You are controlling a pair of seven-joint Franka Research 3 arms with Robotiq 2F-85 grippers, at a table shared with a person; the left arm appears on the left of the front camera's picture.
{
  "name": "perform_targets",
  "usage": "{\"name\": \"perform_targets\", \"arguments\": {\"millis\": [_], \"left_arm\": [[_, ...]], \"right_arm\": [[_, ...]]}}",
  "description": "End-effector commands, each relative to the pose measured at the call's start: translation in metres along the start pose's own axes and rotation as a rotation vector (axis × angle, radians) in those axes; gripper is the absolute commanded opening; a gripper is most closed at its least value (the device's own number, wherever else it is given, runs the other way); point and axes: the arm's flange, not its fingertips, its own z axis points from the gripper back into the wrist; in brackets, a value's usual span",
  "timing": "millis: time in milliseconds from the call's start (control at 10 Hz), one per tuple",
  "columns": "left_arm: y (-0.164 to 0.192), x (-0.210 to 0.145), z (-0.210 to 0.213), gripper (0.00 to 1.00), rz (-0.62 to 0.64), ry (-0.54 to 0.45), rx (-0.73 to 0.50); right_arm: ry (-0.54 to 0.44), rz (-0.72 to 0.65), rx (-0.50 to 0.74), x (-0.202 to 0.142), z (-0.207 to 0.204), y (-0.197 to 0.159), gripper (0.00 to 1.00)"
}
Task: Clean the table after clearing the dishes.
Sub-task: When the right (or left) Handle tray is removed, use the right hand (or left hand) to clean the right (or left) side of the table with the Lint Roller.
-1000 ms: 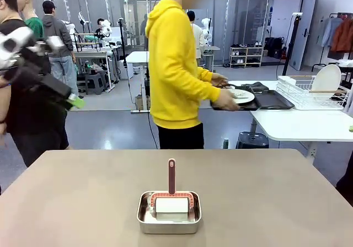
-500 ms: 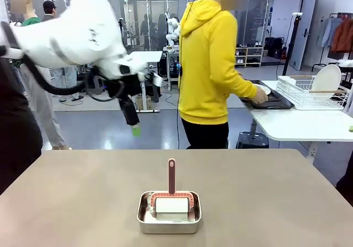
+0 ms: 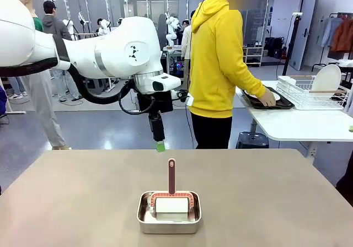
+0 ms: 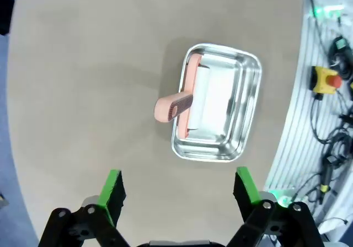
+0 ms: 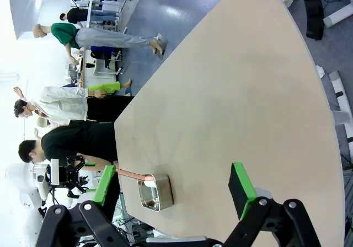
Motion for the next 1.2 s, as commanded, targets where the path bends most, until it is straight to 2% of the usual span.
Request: {"name": "perform_targets", "arguments": {"millis": [0,300,400,500,600,800,900,1100], "left_arm": [[0.005,-0.011,0.005,1.0,0.03,-0.008,0.003],[0.006,-0.006,0.001,1.0,0.016,-0.001,0.002],[-0.002,-0.01,-0.012,1.0,-0.047,0.056,0.005],[-0.005,0.003,-0.034,1.0,-0.158,0.112,-0.005],[-0.004,0.008,-0.041,1.0,-0.218,0.089,-0.013],[0.005,0.013,-0.056,1.0,-0.211,0.117,-0.067],[0.006,0.018,-0.063,1.0,-0.215,0.087,-0.074],[0.012,0.023,-0.084,1.0,-0.192,0.098,-0.083]], "right_arm": [[0.009,0.006,-0.007,-0.002,0.003,0.001,1.0],[0.009,0.006,-0.007,-0.002,0.003,0.001,1.0],[0.009,0.006,-0.007,-0.002,0.003,0.001,1.0],[0.009,0.006,-0.007,-0.002,0.003,0.001,1.0],[0.009,0.006,-0.007,-0.002,0.003,0.001,1.0],[0.009,0.006,-0.007,-0.002,0.003,0.001,1.0],[0.009,0.006,-0.007,-0.002,0.003,0.001,1.0],[0.009,0.006,-0.007,-0.002,0.003,0.001,1.0]]}}
